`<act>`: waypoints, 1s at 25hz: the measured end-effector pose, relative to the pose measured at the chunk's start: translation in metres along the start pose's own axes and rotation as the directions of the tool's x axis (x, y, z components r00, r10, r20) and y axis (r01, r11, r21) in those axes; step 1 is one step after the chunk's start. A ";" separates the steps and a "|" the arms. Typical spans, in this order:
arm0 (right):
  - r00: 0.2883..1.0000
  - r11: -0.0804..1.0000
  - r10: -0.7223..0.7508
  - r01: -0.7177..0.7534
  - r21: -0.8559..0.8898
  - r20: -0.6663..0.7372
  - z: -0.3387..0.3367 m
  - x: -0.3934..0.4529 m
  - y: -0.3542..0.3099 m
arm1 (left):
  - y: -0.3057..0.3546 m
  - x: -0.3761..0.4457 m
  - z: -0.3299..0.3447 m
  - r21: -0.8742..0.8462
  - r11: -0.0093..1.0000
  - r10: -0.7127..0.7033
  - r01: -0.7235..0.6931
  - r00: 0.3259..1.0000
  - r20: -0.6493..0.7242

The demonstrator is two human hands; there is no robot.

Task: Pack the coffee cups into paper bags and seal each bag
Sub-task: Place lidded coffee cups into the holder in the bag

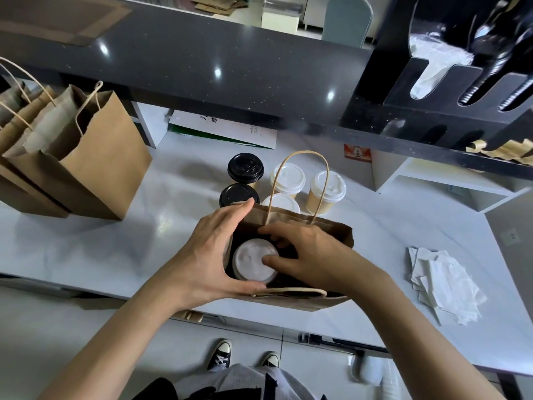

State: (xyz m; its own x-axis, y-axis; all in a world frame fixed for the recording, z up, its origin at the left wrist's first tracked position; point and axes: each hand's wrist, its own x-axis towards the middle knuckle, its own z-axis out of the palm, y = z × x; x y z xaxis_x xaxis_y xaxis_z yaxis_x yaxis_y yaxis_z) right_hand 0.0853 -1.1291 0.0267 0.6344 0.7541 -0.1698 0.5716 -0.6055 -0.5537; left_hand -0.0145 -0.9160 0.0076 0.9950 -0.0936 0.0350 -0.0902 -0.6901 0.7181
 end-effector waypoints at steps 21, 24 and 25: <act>0.818 0.918 0.391 -0.383 0.107 -0.422 -0.050 0.038 0.141 | 0.004 -0.001 -0.001 0.046 0.999 -0.012 0.012 1.000 0.007; 0.808 0.887 0.439 -0.458 0.049 -0.393 -0.037 0.060 0.147 | 0.004 -0.003 -0.001 0.043 0.999 -0.015 0.015 1.000 0.006; 0.804 0.877 0.457 -0.479 0.041 -0.379 -0.035 0.068 0.149 | 0.004 -0.004 0.000 0.042 0.999 -0.019 0.019 1.000 0.006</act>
State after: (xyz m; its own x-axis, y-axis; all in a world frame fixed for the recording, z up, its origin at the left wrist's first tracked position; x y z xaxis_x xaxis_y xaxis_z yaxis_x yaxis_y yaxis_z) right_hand 0.2315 -1.1770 -0.0382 0.9691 0.2334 -0.0803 0.1761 -0.8819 -0.4372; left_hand -0.0184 -0.9182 0.0107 0.9963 -0.0844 0.0174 -0.0732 -0.7213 0.6888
